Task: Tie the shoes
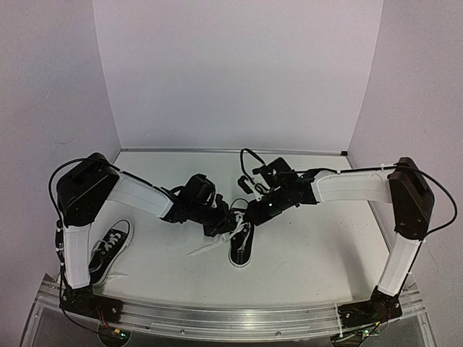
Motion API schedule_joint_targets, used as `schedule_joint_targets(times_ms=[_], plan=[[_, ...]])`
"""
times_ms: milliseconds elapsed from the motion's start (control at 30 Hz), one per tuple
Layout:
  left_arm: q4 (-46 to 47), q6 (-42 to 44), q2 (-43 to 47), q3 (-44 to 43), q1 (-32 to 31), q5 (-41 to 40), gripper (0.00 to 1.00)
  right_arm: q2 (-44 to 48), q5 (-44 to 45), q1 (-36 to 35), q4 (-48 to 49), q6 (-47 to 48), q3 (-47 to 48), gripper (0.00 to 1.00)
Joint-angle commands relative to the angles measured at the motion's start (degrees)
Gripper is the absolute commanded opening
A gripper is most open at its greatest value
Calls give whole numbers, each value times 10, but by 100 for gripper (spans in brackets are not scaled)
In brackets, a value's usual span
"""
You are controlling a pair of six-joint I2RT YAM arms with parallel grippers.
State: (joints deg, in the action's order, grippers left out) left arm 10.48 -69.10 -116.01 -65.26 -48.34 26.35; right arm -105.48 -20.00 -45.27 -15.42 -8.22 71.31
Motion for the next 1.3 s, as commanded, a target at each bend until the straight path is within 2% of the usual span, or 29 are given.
schedule_joint_targets(times_ms=[0, 200, 333, 500, 667, 800, 900, 1033, 1267], plan=[[56, -13, 39, 14, -12, 33, 0, 21, 16, 4, 13, -10, -4, 6], [86, -13, 55, 33, -18, 32, 0, 20, 7, 4, 13, -18, -7, 13], [108, -20, 53, 35, -19, 37, 0, 32, 12, 5, 13, -22, -19, 22], [123, -30, 35, 20, -18, 44, 0, 54, 9, 17, 10, -38, -39, 38], [132, -37, 17, 16, -18, 45, 0, 131, -6, 35, 10, -60, -78, 51], [142, -39, 11, 14, -18, 46, 0, 166, -43, 37, 10, -72, -103, 47], [144, -37, 8, 10, -19, 45, 0, 156, -90, 36, 17, -89, -120, 43], [146, -38, 5, 8, -18, 45, 0, 142, -106, 29, 50, -116, -144, 37], [148, -41, 5, 12, -18, 43, 0, 118, -99, 8, 79, -140, -155, 37]])
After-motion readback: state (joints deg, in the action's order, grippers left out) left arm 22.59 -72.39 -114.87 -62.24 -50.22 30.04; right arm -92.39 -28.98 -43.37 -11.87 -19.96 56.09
